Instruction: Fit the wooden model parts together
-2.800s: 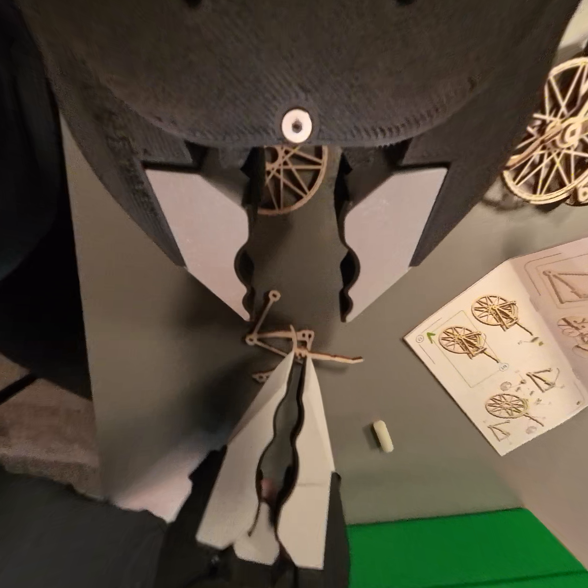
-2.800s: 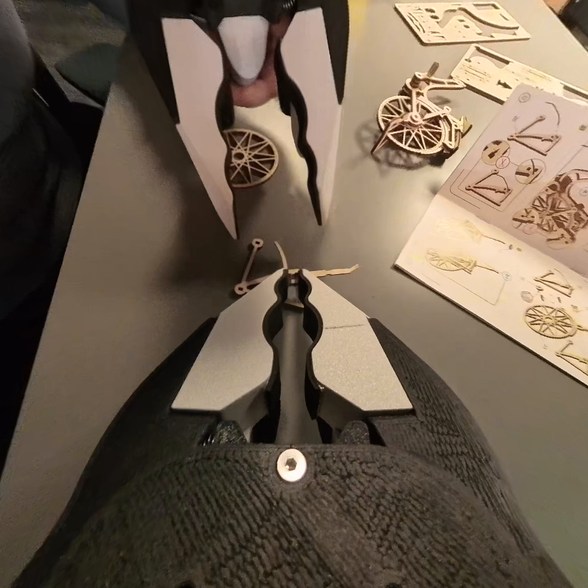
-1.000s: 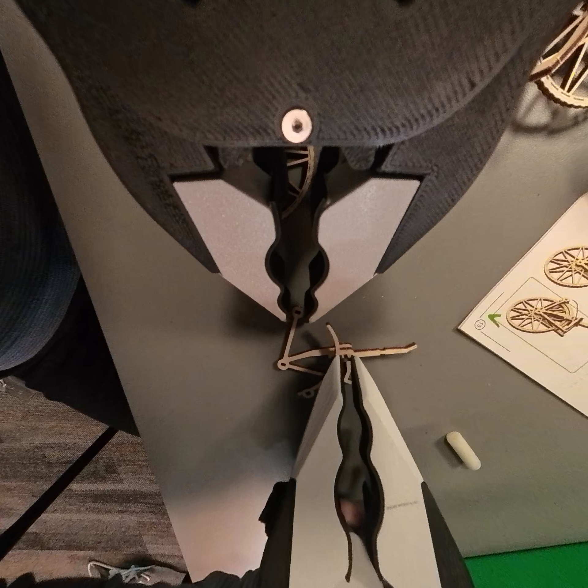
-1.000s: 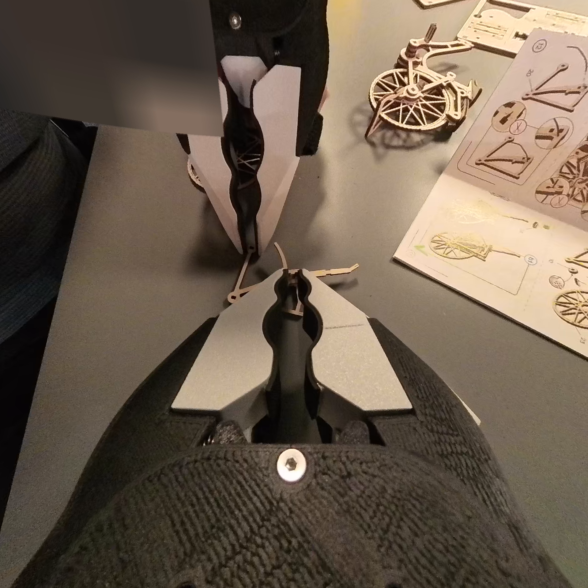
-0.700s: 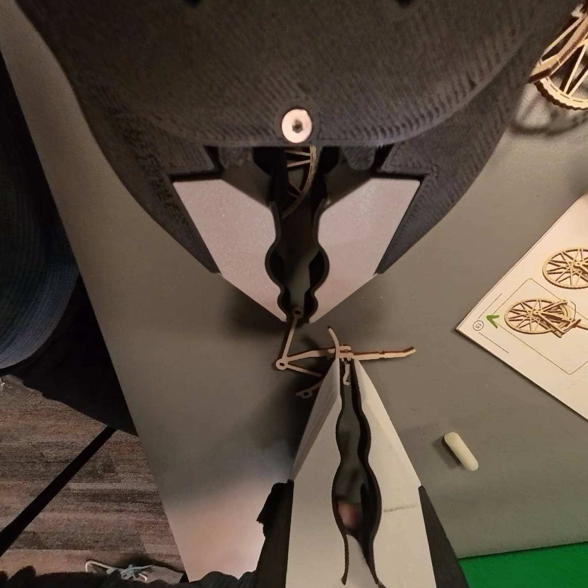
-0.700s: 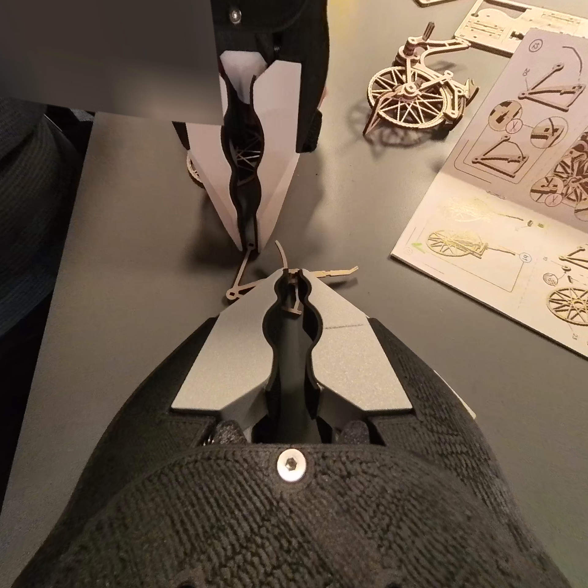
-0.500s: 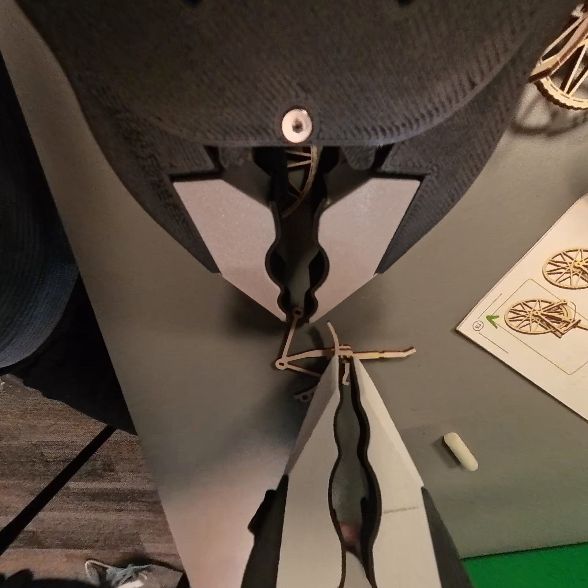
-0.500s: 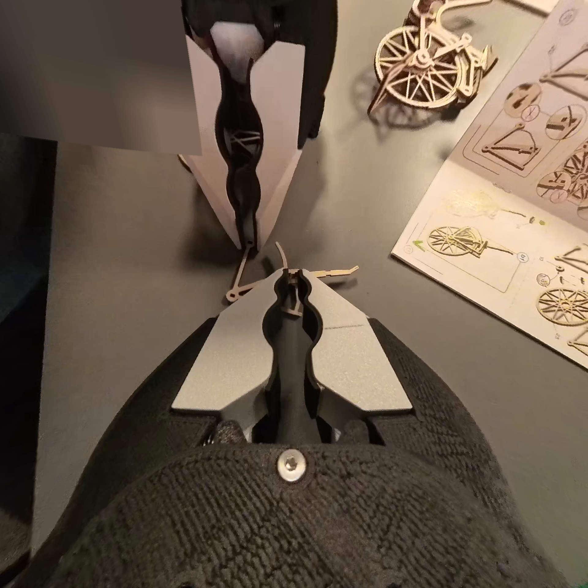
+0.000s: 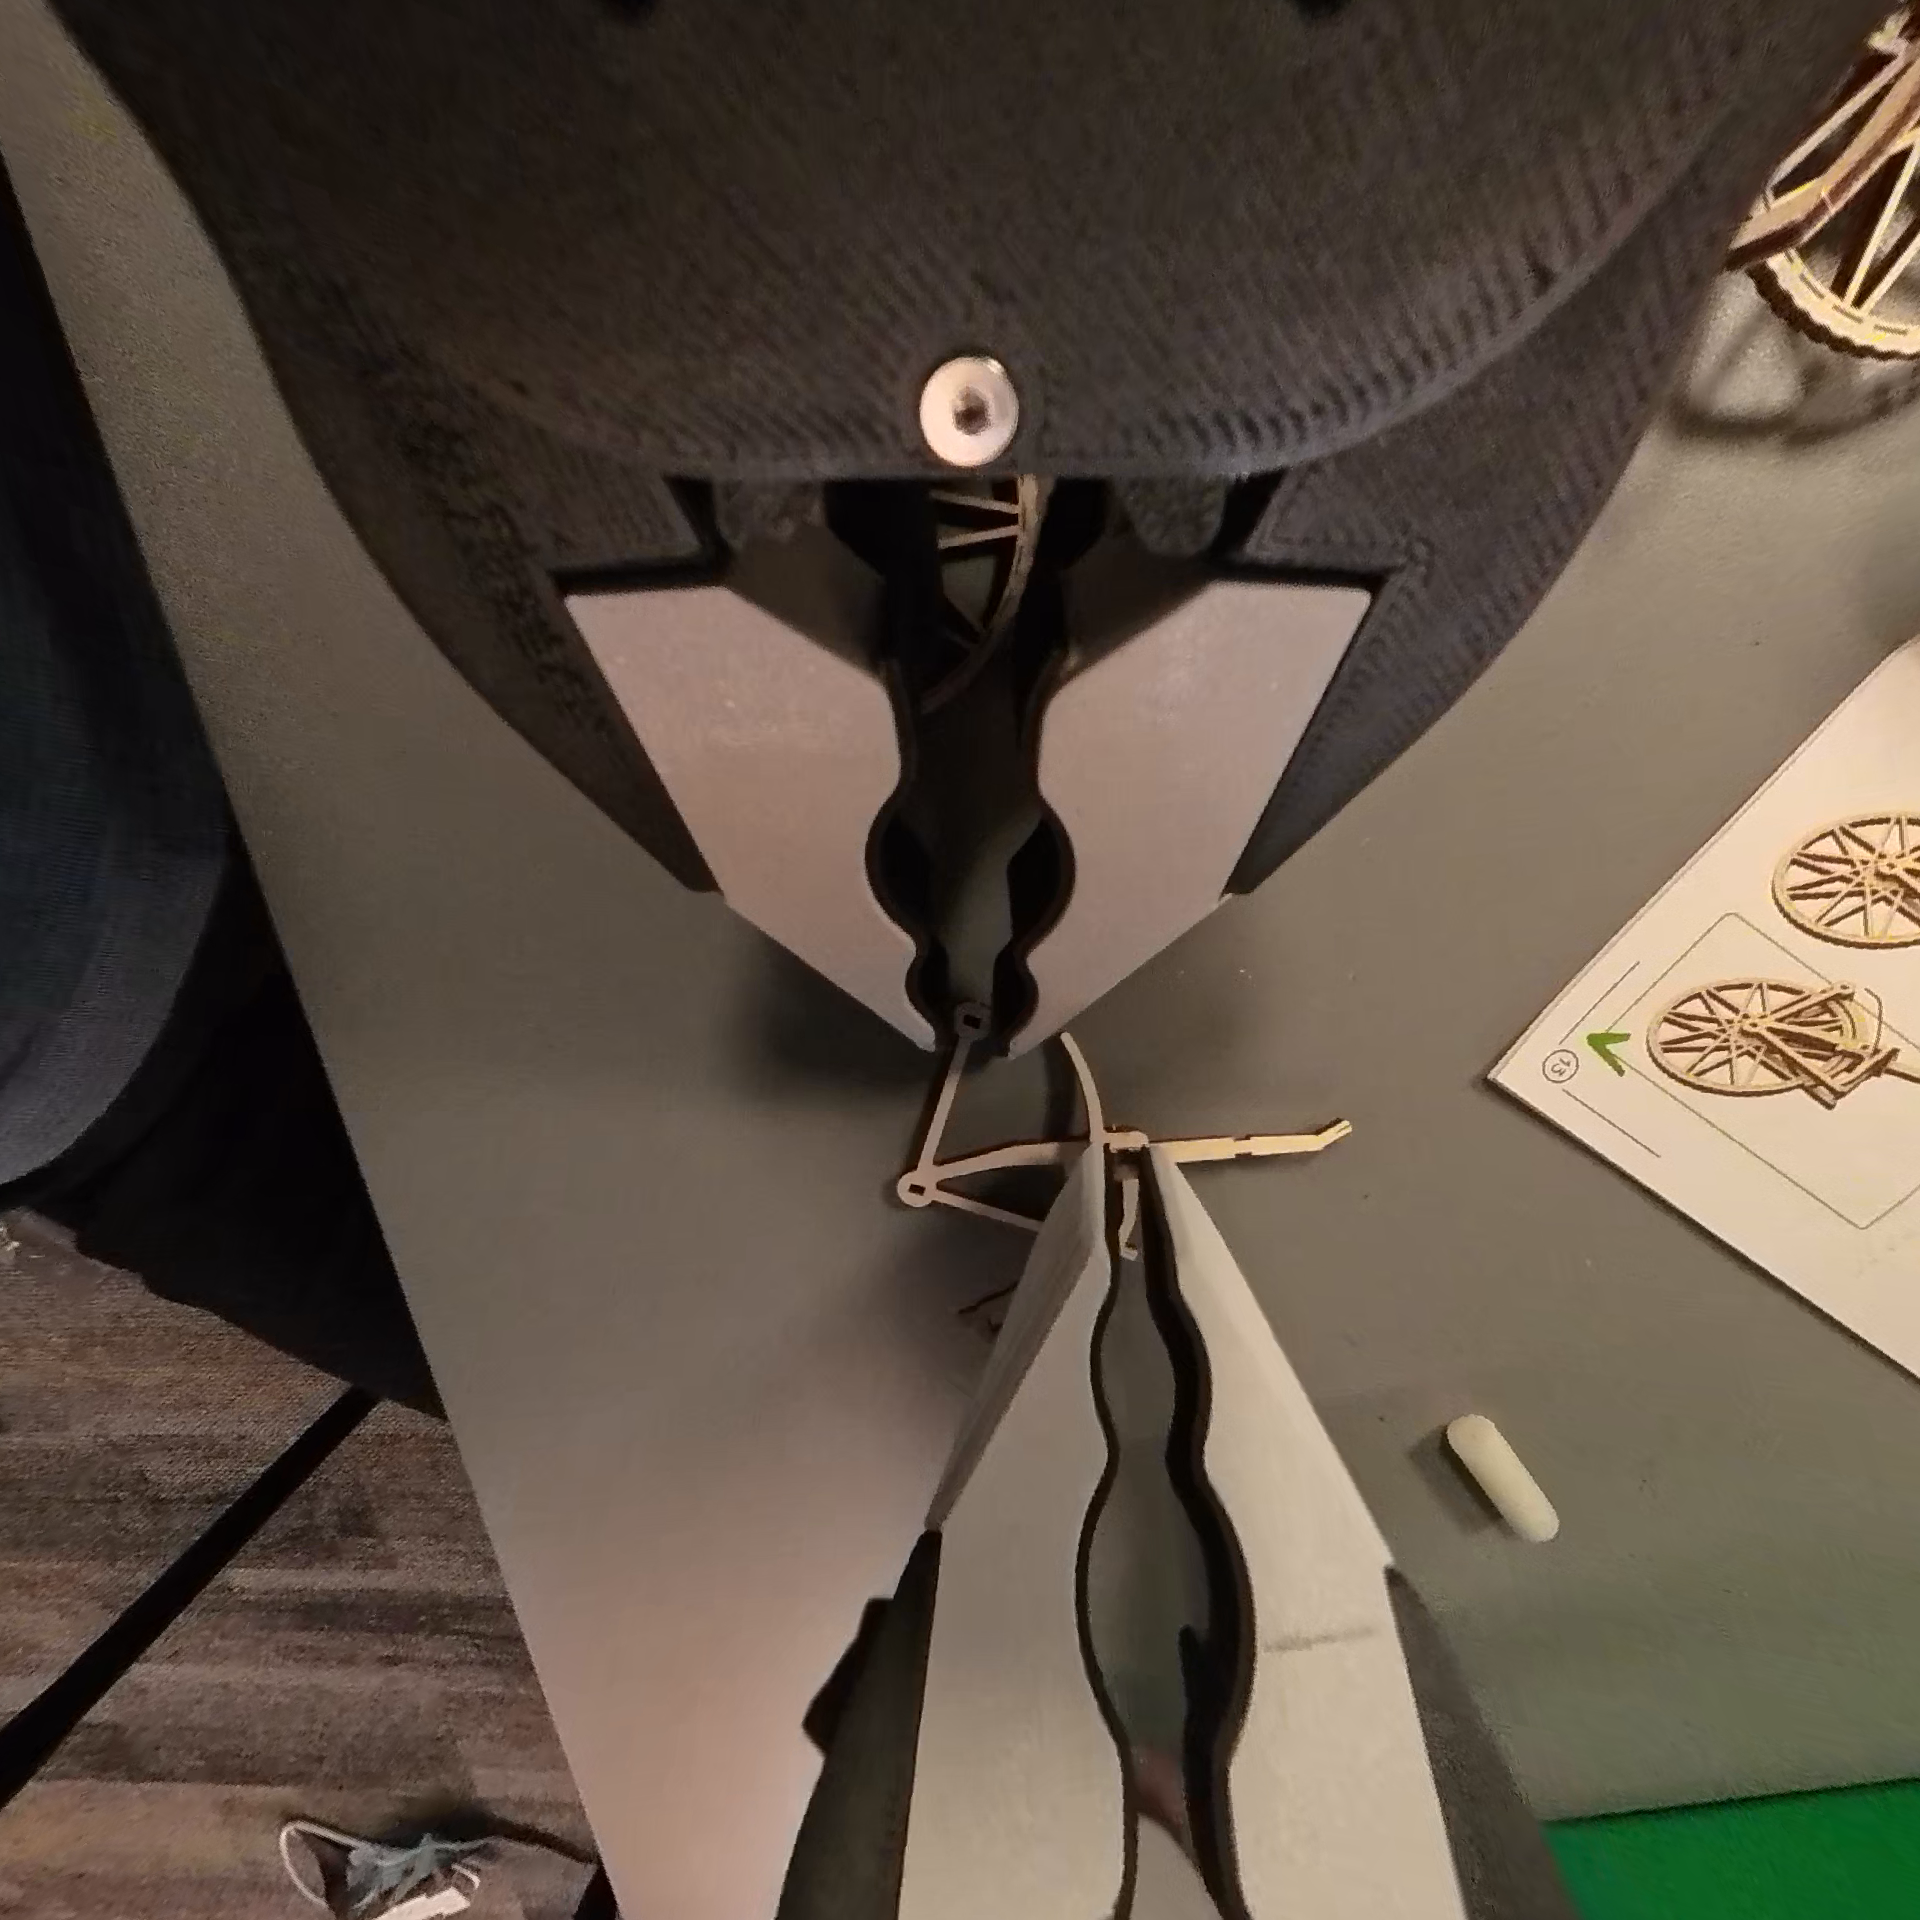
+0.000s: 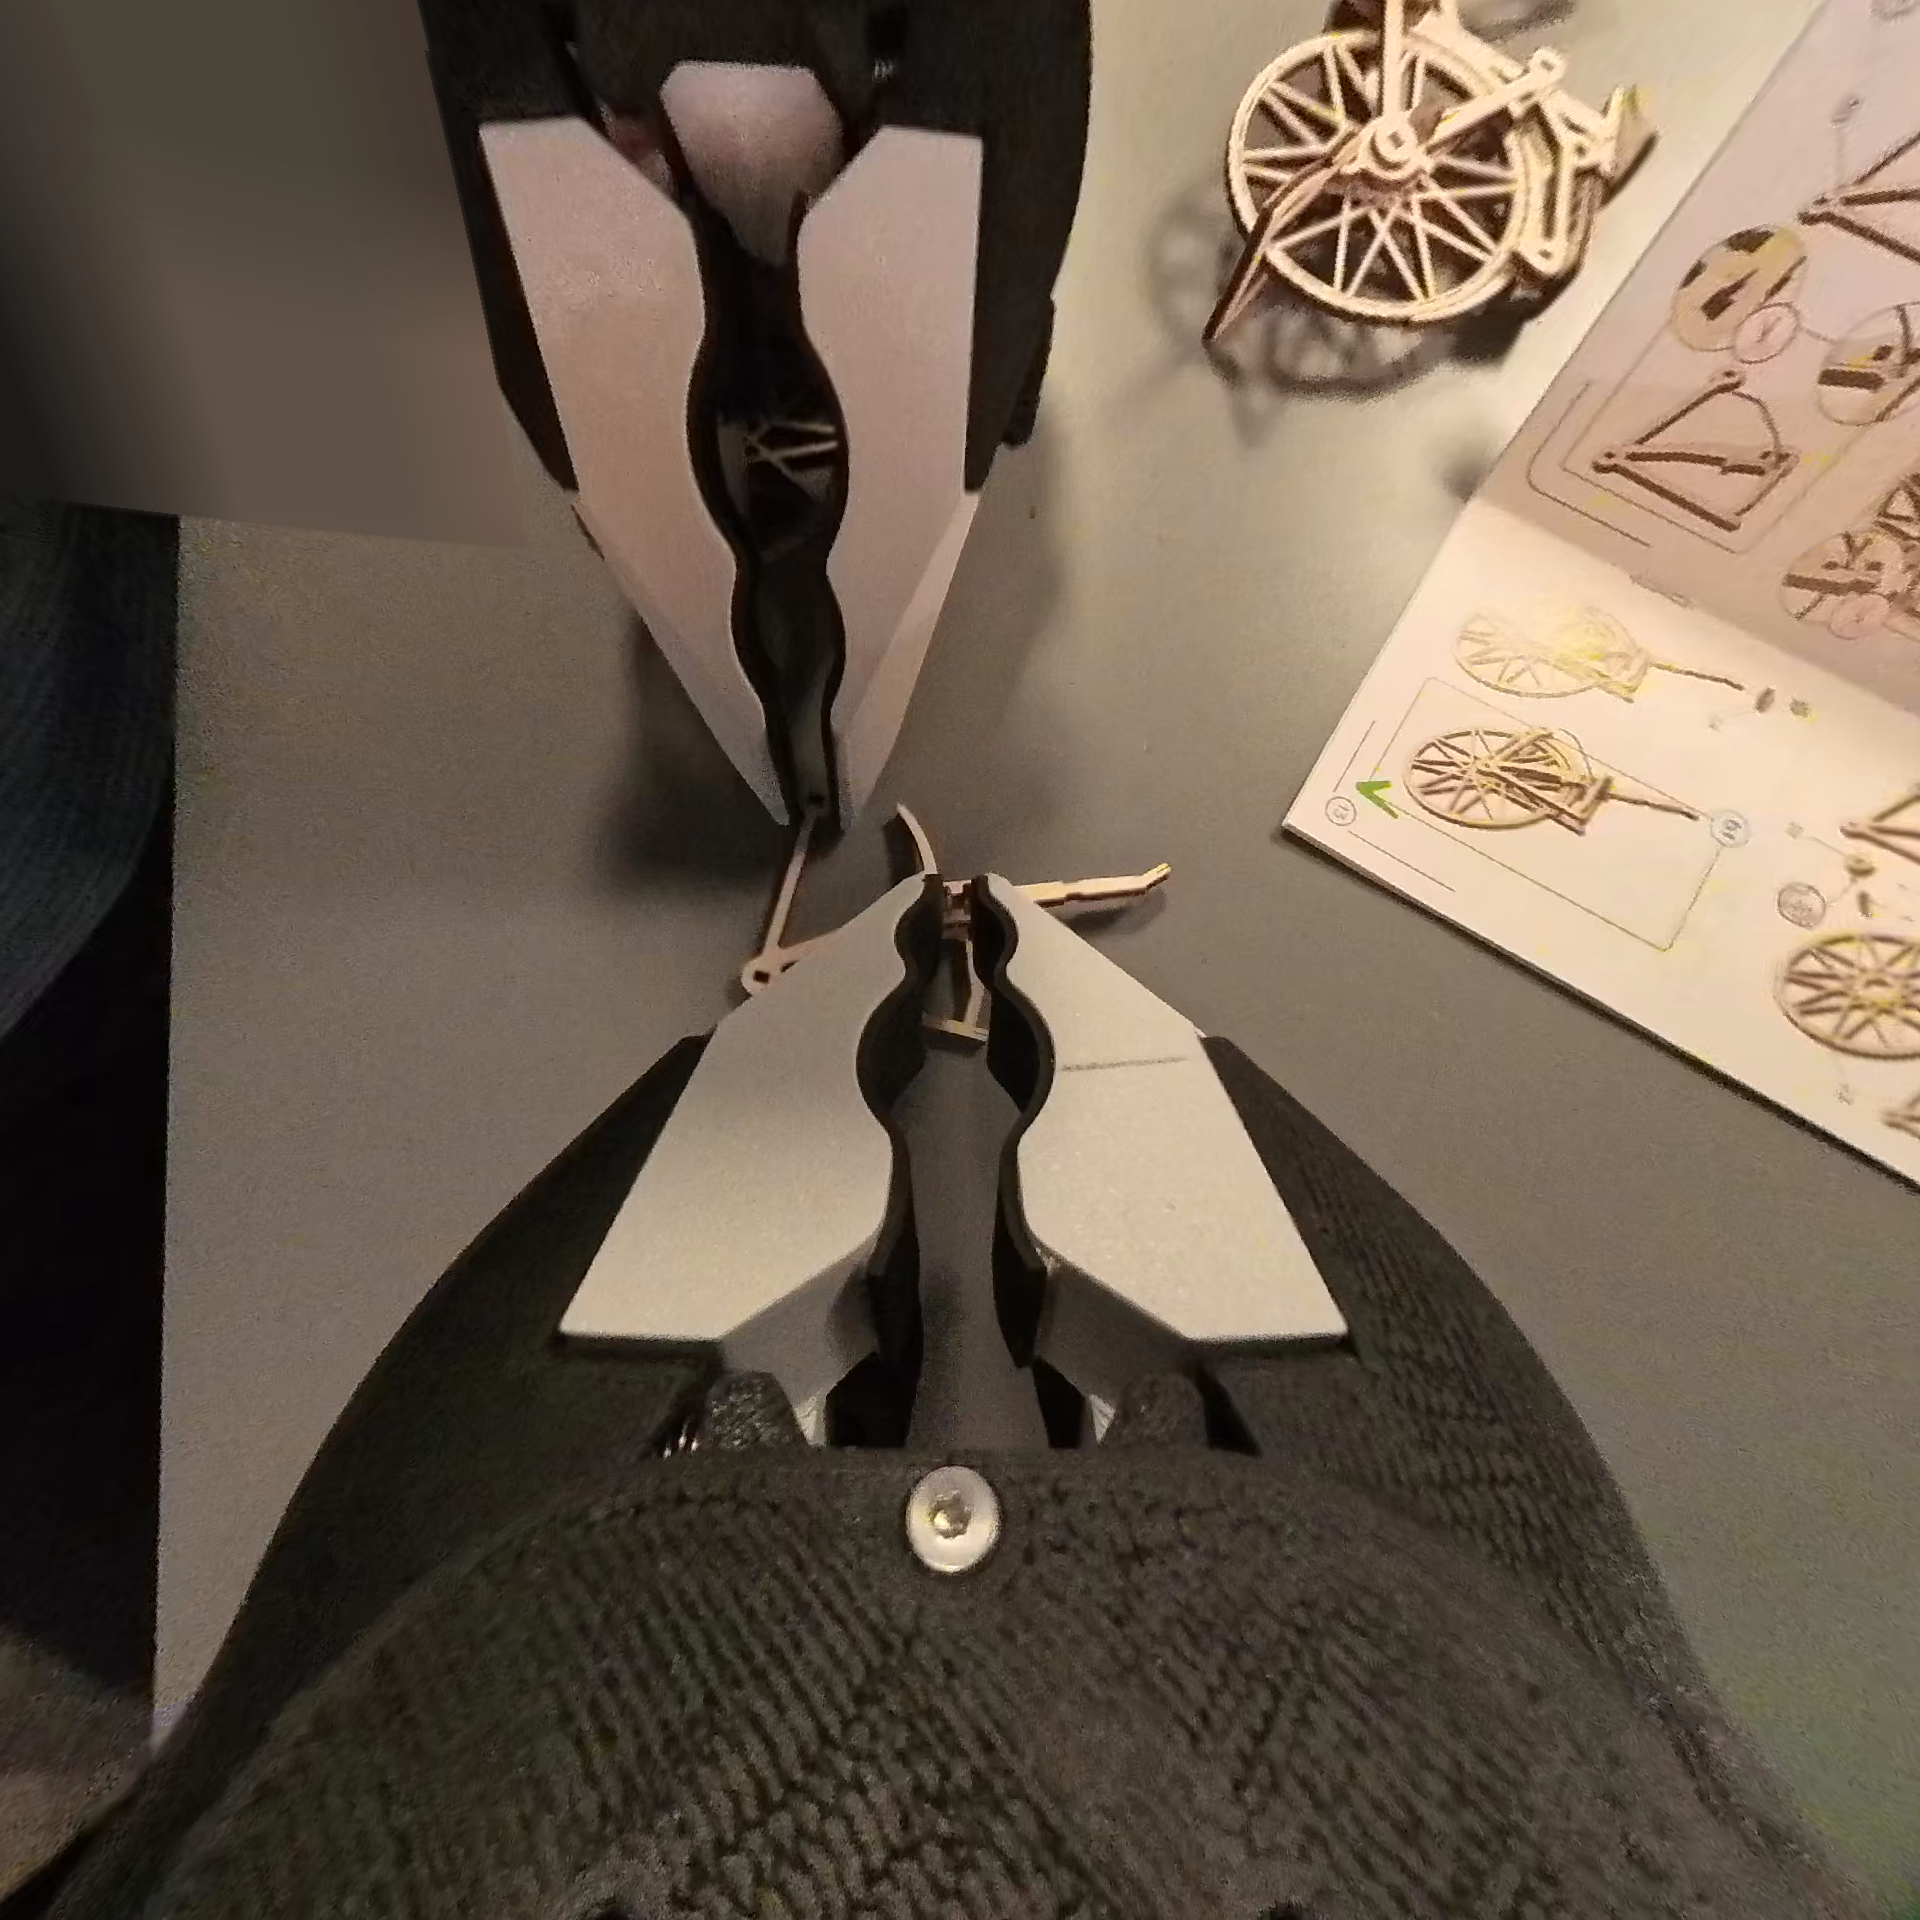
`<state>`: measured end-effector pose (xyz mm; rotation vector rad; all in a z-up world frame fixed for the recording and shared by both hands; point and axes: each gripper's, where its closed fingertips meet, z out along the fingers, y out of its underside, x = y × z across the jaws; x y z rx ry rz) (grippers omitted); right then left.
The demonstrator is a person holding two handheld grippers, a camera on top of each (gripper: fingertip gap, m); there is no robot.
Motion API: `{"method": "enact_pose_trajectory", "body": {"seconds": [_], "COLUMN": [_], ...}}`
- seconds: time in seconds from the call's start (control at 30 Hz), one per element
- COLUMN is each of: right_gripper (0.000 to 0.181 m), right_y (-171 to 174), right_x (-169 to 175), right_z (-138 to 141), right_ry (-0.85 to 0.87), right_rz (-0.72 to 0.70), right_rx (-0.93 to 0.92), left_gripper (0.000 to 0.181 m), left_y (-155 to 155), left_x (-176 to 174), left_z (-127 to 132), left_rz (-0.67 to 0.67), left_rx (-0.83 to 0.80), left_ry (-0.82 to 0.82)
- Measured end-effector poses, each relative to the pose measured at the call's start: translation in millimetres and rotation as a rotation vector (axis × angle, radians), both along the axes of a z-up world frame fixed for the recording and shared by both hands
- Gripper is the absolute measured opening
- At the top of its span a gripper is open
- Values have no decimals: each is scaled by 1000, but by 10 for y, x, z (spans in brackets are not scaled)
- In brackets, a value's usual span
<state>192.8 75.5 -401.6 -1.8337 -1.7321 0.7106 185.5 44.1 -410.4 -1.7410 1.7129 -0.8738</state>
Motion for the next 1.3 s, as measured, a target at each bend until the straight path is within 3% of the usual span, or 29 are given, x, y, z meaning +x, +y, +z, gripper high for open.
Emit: {"method": "enact_pose_trajectory", "body": {"seconds": [0.23, 0.43, 0.7, 0.8, 0.9, 1.0, 1.3], "right_gripper": [3, 3, 4, 4, 4, 4, 4], "right_y": [8, 6, 16, 16, 17, 16, 14], "right_x": [11, 8, 19, 21, 20, 20, 24], "right_z": [11, -2, 7, 8, 7, 6, 3], "right_ry": [149, 42, 182, 180, 176, 170, 160], "right_rz": [-92, -92, -177, -191, -192, -179, -126], "right_rx": [-146, -18, -24, -11, 8, 41, 114], "left_gripper": [6, 6, 6, 0, 9, 22, 28], "left_y": [-5, 9, 20, -77, 103, 117, 193], "left_x": [-8, -5, -16, 9, -25, -15, 16], "left_z": [-9, -4, -8, 245, 373, 280, 65], "left_rz": [7, 10, 16, 8, 66, 74, 101], "left_rx": [8, 9, 4, -40, 108, 86, 44], "left_ry": [-3, -2, -4, -130, -141, -104, -7]}}
